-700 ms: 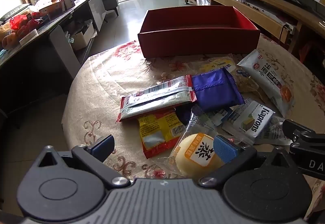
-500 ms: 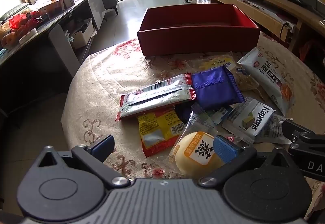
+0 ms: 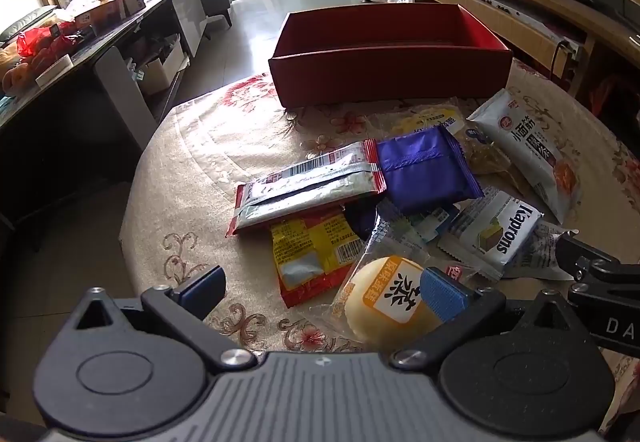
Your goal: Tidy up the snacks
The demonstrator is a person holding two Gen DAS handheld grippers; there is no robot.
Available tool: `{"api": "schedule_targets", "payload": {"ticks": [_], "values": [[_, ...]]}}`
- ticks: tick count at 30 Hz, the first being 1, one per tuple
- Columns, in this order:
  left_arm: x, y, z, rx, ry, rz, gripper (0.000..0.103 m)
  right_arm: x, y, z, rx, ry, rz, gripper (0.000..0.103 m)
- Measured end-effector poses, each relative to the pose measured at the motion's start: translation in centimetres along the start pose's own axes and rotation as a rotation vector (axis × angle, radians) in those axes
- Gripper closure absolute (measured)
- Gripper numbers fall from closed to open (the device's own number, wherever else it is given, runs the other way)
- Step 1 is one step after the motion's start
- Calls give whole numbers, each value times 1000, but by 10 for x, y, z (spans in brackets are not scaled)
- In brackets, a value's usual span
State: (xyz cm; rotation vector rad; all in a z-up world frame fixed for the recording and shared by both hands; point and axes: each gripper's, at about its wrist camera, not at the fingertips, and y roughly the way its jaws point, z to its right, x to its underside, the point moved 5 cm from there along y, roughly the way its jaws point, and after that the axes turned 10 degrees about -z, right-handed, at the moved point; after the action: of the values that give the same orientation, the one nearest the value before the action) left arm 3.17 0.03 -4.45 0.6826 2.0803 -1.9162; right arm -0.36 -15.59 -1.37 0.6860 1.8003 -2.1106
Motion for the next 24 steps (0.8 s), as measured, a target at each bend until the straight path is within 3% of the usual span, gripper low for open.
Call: {"api": "schedule_targets", "payload": {"ticks": [24], "values": [[1,0,2,-8,16,-14,1,2,6,-1,6,-16,-29,0]]}}
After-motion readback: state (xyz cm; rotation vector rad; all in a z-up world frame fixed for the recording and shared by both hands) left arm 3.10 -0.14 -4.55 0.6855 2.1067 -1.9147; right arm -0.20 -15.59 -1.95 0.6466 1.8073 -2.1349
